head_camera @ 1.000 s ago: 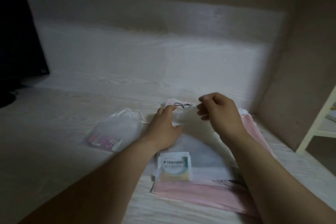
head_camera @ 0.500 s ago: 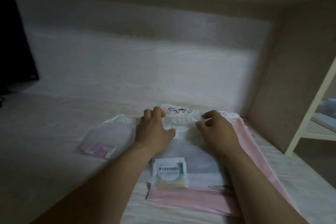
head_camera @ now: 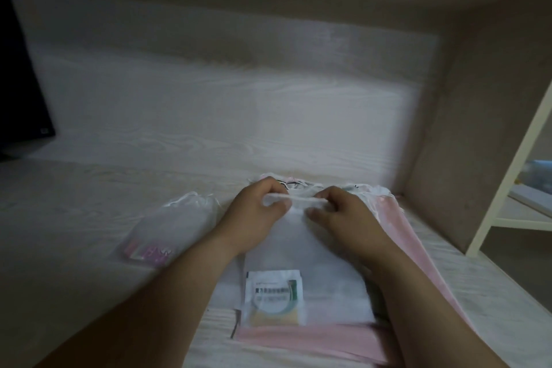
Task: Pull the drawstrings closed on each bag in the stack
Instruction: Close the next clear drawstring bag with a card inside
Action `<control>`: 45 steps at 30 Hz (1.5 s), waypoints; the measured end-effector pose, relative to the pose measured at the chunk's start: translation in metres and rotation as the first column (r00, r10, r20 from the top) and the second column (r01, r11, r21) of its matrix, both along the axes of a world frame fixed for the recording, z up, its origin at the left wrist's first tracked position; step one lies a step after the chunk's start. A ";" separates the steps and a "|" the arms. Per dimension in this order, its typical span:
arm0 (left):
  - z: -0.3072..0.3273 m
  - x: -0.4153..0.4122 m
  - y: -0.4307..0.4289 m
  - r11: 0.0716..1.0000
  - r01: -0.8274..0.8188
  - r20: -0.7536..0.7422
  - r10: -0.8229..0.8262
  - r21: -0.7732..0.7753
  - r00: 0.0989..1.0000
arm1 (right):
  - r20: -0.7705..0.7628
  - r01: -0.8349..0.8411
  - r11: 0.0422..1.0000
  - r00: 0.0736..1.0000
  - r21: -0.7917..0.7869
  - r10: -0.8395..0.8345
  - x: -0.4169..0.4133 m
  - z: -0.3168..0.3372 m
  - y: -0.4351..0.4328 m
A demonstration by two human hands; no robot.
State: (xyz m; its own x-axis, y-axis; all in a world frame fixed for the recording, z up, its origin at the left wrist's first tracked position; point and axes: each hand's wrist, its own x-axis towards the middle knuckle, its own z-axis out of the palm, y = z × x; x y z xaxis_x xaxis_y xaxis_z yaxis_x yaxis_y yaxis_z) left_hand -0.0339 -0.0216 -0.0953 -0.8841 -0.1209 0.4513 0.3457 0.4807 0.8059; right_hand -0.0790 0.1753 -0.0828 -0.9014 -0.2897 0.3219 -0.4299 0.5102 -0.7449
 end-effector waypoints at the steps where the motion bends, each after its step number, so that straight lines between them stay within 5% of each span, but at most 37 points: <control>1: 0.003 0.003 0.001 0.997 0.012 0.026 -0.014 0.074 1.000 | 0.061 -0.028 0.994 0.998 -0.104 0.034 0.000 0.002 0.000; 10: 0.005 0.011 -0.002 0.842 0.070 0.198 -0.205 0.534 0.958 | 0.204 -0.078 0.903 0.963 -0.423 0.179 0.007 0.004 0.002; 16: 0.004 0.007 -0.008 0.844 0.014 0.330 -0.225 0.536 0.917 | 0.221 0.019 0.875 0.970 -0.484 0.101 0.016 0.015 0.009; 22: 0.000 0.005 -0.006 0.838 0.031 0.280 -0.216 0.545 0.935 | 0.404 0.027 0.720 0.842 -0.693 0.357 0.012 0.007 0.005; 28: -0.005 0.003 -0.003 0.882 0.067 0.229 -0.193 0.466 0.954 | 0.240 -0.071 0.745 0.922 -0.664 0.302 0.010 0.009 0.009; 33: -0.002 0.003 -0.002 0.865 0.034 0.180 -0.142 0.501 0.973 | 0.325 0.023 0.745 0.909 -0.667 0.263 0.024 0.021 0.006; 36: -0.006 -0.002 -0.002 0.871 0.001 0.148 -0.085 0.492 0.985 | 0.115 0.219 0.818 0.976 -0.532 -0.187 0.005 0.011 0.008; 38: -0.006 -0.002 -0.001 0.876 -0.032 0.136 -0.039 0.481 0.990 | -0.088 0.352 0.811 0.894 -0.468 -0.439 -0.001 0.011 0.012; 40: -0.005 -0.004 -0.002 0.872 -0.055 0.112 0.000 0.486 0.994 | -0.114 0.333 0.845 0.904 -0.418 -0.413 0.006 0.021 0.017; 45: -0.005 -0.006 -0.007 0.877 -0.083 0.060 0.062 0.473 0.996 | 0.152 0.140 0.989 0.979 -0.039 -0.133 0.031 0.041 0.009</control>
